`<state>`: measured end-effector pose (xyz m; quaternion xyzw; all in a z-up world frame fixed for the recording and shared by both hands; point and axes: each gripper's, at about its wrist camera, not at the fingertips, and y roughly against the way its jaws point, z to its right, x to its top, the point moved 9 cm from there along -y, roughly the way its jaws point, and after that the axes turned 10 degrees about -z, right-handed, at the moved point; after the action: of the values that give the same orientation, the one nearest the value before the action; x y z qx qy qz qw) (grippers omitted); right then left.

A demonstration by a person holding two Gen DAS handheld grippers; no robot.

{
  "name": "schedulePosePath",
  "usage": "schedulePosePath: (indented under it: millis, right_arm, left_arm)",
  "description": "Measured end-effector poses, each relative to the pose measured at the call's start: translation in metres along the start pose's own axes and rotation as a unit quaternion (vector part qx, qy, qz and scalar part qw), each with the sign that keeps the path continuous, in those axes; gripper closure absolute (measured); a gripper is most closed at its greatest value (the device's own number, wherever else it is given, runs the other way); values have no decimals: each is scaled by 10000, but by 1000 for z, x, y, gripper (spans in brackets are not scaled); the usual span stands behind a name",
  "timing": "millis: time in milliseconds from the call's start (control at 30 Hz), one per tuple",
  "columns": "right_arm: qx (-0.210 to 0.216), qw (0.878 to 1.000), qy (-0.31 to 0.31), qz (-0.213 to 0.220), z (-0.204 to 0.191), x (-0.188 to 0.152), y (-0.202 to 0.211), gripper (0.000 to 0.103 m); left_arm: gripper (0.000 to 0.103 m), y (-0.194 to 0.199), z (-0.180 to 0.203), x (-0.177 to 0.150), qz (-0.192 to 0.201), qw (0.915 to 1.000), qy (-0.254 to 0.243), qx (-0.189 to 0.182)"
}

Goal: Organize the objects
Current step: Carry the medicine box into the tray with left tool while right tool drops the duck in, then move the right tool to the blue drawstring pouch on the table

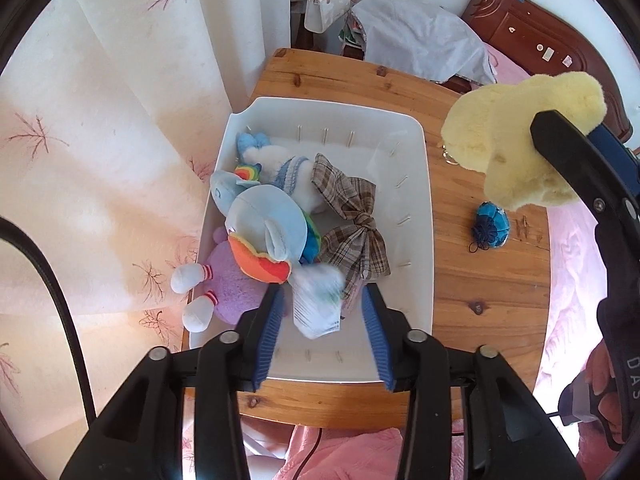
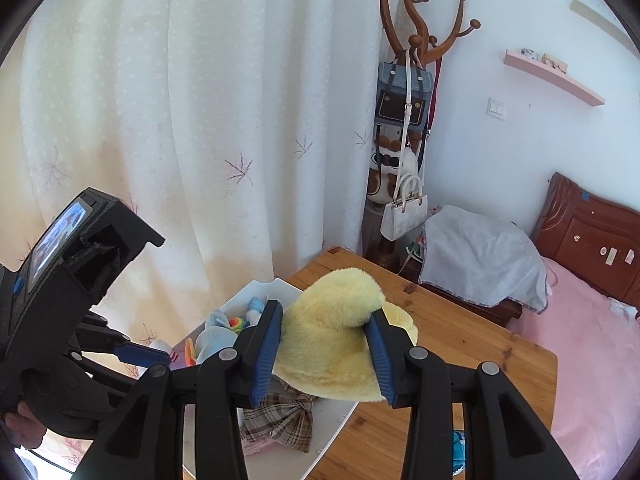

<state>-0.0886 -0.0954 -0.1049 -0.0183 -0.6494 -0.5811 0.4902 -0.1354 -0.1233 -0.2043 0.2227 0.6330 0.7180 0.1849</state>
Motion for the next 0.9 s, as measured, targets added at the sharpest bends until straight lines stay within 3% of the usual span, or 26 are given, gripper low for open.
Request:
schedulePosePath:
  millis: [67,133,200,567,900]
  right_arm:
    - [36,10000,-19,-6,1,0,0,58]
    - [35,9999,-31,119,3,1,5,50]
    - [139,9995,-52,279,5,5,13,40]
    - [162,9994,-200,226,38,8,19,23]
    - [-104,9956,-743,-558,99,-13,-2,21]
  left_arm:
    - [43,1,-1,-1,32,10000,28,71]
    - [34,3,0,-1,62,9999,76,105]
    - [31,3,1,-1,61,9999,96,129]
    - [30,11,11,-3,306,9991,281,61]
    - [30,5,24,-20,624,9932,980,71]
